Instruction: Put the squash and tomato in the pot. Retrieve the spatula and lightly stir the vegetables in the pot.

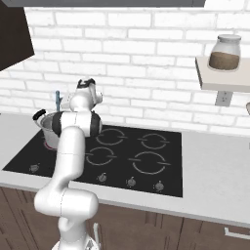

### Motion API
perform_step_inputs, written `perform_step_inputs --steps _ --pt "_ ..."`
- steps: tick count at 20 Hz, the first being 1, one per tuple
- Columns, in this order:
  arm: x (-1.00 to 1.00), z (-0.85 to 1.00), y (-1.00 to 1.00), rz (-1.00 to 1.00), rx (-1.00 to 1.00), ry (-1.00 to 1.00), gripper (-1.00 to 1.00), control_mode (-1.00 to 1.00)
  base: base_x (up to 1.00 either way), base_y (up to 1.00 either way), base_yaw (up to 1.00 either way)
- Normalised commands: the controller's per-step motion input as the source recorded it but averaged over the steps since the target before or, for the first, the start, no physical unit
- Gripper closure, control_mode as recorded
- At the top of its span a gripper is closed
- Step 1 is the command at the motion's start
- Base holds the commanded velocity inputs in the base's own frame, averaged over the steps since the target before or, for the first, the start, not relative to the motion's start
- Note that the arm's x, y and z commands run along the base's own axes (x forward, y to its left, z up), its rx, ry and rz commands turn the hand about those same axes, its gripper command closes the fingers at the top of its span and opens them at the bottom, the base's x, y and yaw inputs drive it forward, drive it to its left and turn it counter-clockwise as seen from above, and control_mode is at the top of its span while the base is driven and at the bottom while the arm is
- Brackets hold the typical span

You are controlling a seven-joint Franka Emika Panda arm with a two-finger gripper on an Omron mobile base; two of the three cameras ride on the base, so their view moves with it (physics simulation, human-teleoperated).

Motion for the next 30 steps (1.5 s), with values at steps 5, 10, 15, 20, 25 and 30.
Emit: perform_step_inputs --steps 5,10,15,20,25,30 --pt "-0.10 -0.84 -0.02 0.05 0.01 -0.06 1.00 -1.00 0.00 0.00 0.00" --pt "-0.05 -0.94 -0.01 0.15 0.08 -0.07 1.00 -1.00 0.00 0.00 0.00" --pt "0.02 -0.45 -0.11 0.47 0.02 0.00 1.00 -1.00 0.00 0.00 0.00" --pt "0.02 -0.38 -0.02 0.42 0.00 0.02 1.00 -1.00 0.00 0.00 0.00" --pt "0.01 -0.26 0.01 0.13 0.00 -0.03 1.00 -1.00 0.00 0.00 0.00" --pt "0.06 -0.22 0.01 -0.31 0.00 -0.06 1.00 -1.00 0.00 0.00 0.00"
